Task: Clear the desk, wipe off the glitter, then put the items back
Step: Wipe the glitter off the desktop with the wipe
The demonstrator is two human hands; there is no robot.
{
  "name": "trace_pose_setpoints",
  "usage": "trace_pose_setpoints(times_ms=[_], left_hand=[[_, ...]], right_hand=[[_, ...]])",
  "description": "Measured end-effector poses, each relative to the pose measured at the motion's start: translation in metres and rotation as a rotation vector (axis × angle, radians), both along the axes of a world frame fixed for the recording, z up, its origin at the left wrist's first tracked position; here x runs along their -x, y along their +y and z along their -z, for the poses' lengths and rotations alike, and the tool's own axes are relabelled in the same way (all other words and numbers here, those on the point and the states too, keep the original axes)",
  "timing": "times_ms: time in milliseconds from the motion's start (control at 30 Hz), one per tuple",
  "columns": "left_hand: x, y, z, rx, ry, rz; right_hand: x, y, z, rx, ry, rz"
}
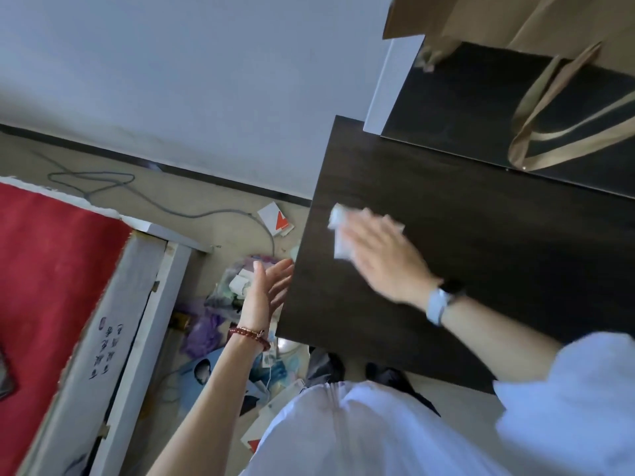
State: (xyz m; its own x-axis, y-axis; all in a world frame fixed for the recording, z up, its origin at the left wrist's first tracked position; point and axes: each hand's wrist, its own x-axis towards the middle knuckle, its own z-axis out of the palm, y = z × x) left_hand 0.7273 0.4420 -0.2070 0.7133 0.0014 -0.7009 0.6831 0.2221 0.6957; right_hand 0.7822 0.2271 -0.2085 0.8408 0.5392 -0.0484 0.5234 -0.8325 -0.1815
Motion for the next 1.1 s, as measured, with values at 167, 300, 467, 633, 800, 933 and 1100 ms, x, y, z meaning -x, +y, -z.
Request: trace_pose_setpoints(times_ms=[167,300,467,633,800,933,1100], left_hand=[[0.005,-0.008,-0.008,-0.071,-0.016,0.025],[0.004,-0.011,-0.021,-0.121,-0.036,-0.012],[0.01,-0.015,-0.023,-0.382,-0.13,0.02],[0.024,-0.039,-0.038,-0.855,-0.517,0.245],[0.033,-0.087,-0.036,-1.081,-0.876,0.599],[0.034,-0.127,-0.019,-1.212,-1.027,1.176],[-0.014,-0.127,-0.008,-1.333,-0.839,1.337]], right_hand=[[0.013,0.046,-0.011,-0.133,0.054,0.334],[0.109,0.062,-0.005,-0.099,0.135,-0.11],[0.122,0.007,-0.005,-0.146,0.161,-0.251],[0.116,-0.023,-0.042,-0.814,0.453,0.592],[0.088,-0.04,-0.047,-0.695,0.297,0.916],[0.095,-0.062,-0.044,-0.508,0.055,0.947],[0.116,-0.084,-0.02,-0.147,0.115,0.897]])
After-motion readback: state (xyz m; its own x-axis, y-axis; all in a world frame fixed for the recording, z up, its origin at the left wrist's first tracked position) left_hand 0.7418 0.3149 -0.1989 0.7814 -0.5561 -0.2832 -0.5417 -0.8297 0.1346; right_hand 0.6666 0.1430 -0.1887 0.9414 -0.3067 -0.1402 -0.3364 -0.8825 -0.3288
